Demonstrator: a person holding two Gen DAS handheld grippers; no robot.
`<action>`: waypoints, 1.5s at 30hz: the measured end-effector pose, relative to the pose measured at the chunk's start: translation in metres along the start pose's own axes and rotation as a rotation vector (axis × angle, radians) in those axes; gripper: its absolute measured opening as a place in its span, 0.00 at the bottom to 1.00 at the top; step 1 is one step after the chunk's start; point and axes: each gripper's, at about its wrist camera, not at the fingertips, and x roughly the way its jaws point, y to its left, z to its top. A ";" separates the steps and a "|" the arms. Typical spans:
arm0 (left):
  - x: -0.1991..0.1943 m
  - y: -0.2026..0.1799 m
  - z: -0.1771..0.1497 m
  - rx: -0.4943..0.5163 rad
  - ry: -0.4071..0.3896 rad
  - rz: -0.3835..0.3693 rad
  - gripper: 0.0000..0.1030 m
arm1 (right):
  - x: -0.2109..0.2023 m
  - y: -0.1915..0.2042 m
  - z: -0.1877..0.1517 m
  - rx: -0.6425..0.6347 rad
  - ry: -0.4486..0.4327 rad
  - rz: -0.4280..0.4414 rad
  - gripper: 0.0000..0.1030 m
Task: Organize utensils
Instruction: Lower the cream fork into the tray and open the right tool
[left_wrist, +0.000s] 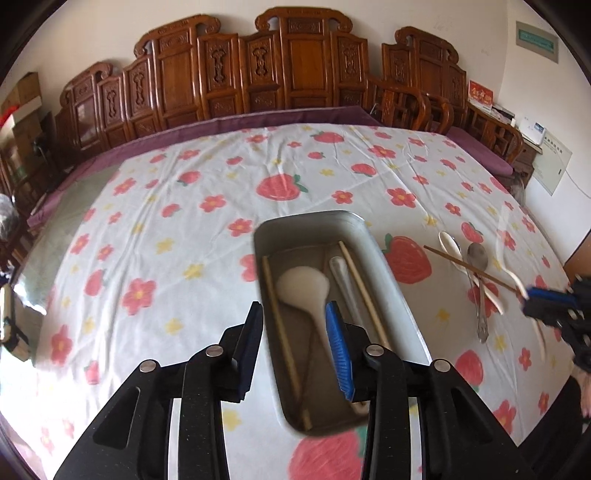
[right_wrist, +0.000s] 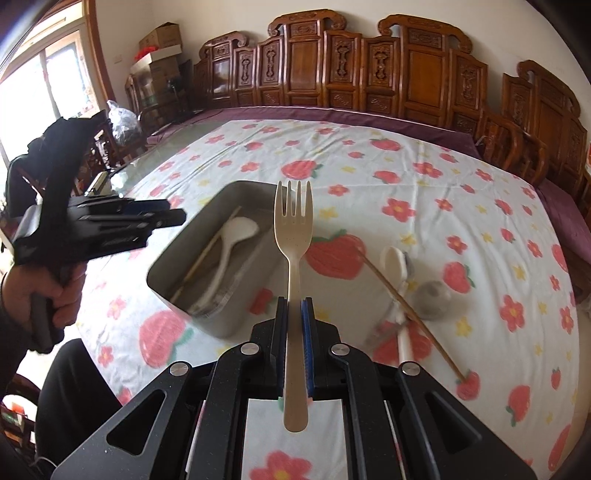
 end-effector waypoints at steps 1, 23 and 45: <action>-0.007 0.004 -0.004 0.002 -0.011 0.003 0.35 | 0.003 0.005 0.002 -0.003 0.001 0.003 0.09; -0.036 0.075 -0.035 -0.142 -0.070 0.074 0.54 | 0.088 0.066 0.051 -0.044 0.086 0.018 0.09; -0.044 0.059 -0.035 -0.136 -0.108 0.044 0.79 | 0.087 0.042 0.048 0.047 0.057 0.057 0.15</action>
